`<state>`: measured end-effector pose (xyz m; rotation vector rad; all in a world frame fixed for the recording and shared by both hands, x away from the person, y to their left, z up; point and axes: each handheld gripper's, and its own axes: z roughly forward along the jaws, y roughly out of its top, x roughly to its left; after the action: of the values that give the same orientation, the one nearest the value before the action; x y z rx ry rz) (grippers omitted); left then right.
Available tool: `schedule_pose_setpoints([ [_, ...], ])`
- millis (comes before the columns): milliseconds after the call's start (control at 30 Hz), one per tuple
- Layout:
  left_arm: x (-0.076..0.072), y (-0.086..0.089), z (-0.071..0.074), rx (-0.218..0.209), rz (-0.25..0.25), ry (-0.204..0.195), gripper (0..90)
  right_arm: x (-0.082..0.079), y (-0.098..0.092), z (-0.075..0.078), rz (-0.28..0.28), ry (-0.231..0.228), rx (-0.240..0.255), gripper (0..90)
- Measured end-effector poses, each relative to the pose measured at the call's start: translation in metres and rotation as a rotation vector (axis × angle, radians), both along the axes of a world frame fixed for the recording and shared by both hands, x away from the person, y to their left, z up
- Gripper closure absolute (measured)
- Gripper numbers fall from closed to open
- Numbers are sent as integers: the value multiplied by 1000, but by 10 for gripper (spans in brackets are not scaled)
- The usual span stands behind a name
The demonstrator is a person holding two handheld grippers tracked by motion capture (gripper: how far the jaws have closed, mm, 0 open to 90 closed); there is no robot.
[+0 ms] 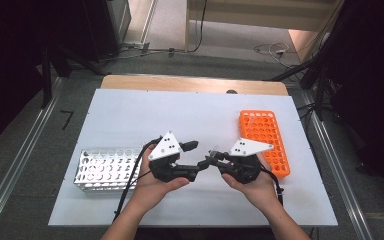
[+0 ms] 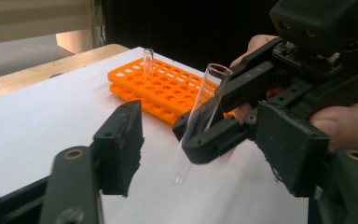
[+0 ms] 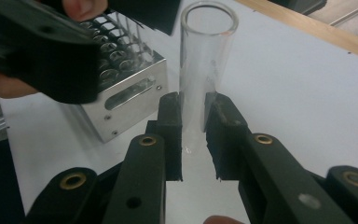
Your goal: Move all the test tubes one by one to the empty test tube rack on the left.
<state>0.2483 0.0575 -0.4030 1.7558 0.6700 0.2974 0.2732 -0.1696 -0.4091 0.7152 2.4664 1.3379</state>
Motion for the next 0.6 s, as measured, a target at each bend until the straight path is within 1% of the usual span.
schedule_pose_setpoints([
  [200, -4, -6, -1, 10, -6, -22, 508, -6, 8, -1, 32, -2, -12, 744],
  [267, -4, -8, -1, 10, -7, -24, 543, -7, 11, -2, 39, 0, -15, 744],
  [400, -6, -11, -2, 30, -18, -35, 647, -9, 15, -3, 53, 0, -24, 744],
  [500, -6, -11, -2, 34, -7, -42, 698, -10, 16, -3, 57, 1, -25, 744],
  [600, -6, -10, -2, 36, -9, -47, 712, -10, 16, -3, 59, 2, -25, 744],
])
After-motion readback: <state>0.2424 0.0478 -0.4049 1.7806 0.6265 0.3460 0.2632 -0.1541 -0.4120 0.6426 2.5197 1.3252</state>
